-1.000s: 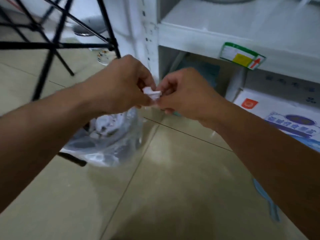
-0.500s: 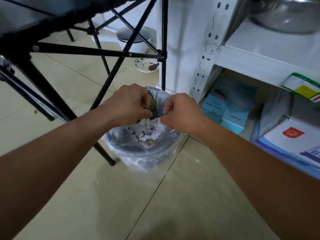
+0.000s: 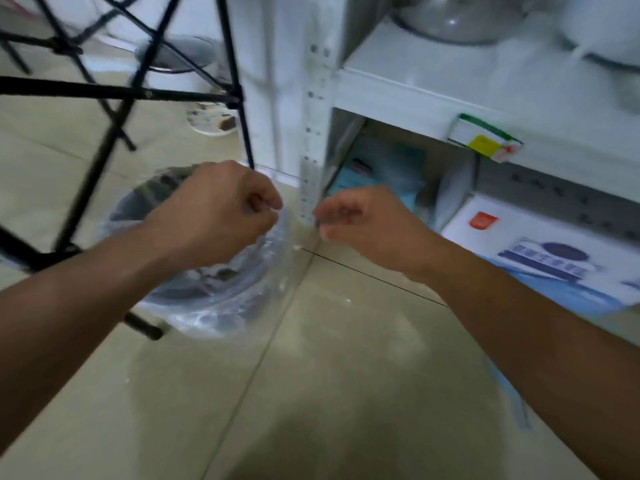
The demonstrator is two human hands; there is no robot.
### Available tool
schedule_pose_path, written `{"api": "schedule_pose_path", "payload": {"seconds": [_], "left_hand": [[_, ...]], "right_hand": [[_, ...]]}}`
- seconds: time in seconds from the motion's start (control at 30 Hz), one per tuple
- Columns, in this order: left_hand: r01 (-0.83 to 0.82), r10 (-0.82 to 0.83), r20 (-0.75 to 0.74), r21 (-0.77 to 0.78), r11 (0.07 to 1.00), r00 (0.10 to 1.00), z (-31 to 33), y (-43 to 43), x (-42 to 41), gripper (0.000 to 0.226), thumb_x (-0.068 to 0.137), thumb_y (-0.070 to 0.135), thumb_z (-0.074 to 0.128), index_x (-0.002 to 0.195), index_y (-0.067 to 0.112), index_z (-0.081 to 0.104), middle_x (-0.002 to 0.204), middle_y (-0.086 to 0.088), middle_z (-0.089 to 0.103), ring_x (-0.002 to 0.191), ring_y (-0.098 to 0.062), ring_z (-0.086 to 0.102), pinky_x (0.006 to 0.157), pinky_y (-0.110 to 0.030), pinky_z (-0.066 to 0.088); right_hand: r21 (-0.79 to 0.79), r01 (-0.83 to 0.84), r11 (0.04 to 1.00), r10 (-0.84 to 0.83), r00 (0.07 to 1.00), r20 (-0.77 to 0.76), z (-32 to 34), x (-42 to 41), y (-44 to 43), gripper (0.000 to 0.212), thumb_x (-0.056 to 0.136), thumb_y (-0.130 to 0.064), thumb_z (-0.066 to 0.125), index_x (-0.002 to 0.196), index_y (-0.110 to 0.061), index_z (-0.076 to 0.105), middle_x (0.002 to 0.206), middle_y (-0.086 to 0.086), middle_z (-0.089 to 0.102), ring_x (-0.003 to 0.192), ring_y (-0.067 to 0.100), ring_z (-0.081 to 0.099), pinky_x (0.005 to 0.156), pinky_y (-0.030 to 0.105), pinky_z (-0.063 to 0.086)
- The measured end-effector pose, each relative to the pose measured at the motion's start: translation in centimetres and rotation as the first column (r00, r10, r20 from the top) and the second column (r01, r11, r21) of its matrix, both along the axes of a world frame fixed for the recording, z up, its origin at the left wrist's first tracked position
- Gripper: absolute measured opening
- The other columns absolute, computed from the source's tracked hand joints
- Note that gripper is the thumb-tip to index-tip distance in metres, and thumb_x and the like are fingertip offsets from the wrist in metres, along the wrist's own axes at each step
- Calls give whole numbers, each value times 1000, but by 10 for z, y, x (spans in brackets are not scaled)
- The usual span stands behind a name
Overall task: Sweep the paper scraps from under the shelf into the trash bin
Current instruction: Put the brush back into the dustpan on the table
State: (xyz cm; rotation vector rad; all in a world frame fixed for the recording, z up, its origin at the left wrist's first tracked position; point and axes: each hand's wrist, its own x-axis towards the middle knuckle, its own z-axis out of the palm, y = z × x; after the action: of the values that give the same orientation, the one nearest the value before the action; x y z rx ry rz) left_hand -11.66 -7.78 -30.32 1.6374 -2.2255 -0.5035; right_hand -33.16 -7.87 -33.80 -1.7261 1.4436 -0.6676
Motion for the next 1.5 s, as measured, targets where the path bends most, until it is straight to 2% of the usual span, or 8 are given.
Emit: {"api": "schedule_pose_path", "payload": {"seconds": [0.2,0.37,0.63,0.8,0.97,1.13,1.33,1.5], "left_hand": [[259,-270,43,163,952,962,-33,24,-86,11,76,39,72,86,34,73,70,27,61,66,12,57,73,-25,51],[445,-565,195,438,781,802,-72,49,-155,12,81,57,60,90,49,57,87,30,61,77,13,53,71,-12,41],[428,-669,259,597,678,697,-106,66,-268,26,88,40,60,107,24,67,106,10,61,97,-11,55,80,-22,42],[321,-516,98,681,659,851,-140,78,-318,36,86,36,62,97,3,73,105,-11,71,91,-23,66,83,-35,55],[147,25,-179,873,465,984,-150,94,-325,56,82,53,66,105,1,65,97,-14,72,72,-24,67,67,-32,58],[259,432,-477,843,472,765,-115,91,-300,44,93,37,56,111,-2,64,86,-17,72,69,-26,68,65,-36,59],[282,543,-646,743,607,536,-36,70,-243,32,95,18,45,97,-7,67,71,-15,70,51,-19,61,56,-31,54],[280,514,-775,619,734,366,25,47,-185,37,96,24,45,104,-6,67,63,-9,68,49,-18,61,59,-32,53]], "right_hand": [[178,457,872,-370,851,-372,-94,-196,94,12,74,-11,61,65,-6,68,57,9,65,57,19,62,66,41,55],[248,813,527,-572,555,-604,-171,-280,208,31,81,-38,64,84,-8,72,87,15,74,90,35,71,74,34,55],[76,796,600,-641,536,-549,-219,-265,232,19,80,-38,61,84,-19,60,88,5,67,85,29,66,73,33,50],[132,843,521,-716,517,-469,-212,-263,224,26,79,-41,66,72,-16,66,67,1,66,69,24,68,62,28,51],[240,844,480,-792,534,-294,-159,-248,204,46,64,-42,71,42,-8,50,36,3,47,42,19,51,48,31,41],[74,741,667,-724,669,-171,-87,-207,183,22,60,-40,75,62,-20,64,58,-6,66,59,8,62,57,25,49],[-349,378,858,-398,917,14,-3,-163,164,27,71,-28,81,94,-28,68,92,-12,66,78,5,68,69,12,53],[-714,69,697,-233,963,-134,60,-116,128,21,86,-34,62,92,-23,79,100,-10,71,93,-4,63,84,8,45]]}}
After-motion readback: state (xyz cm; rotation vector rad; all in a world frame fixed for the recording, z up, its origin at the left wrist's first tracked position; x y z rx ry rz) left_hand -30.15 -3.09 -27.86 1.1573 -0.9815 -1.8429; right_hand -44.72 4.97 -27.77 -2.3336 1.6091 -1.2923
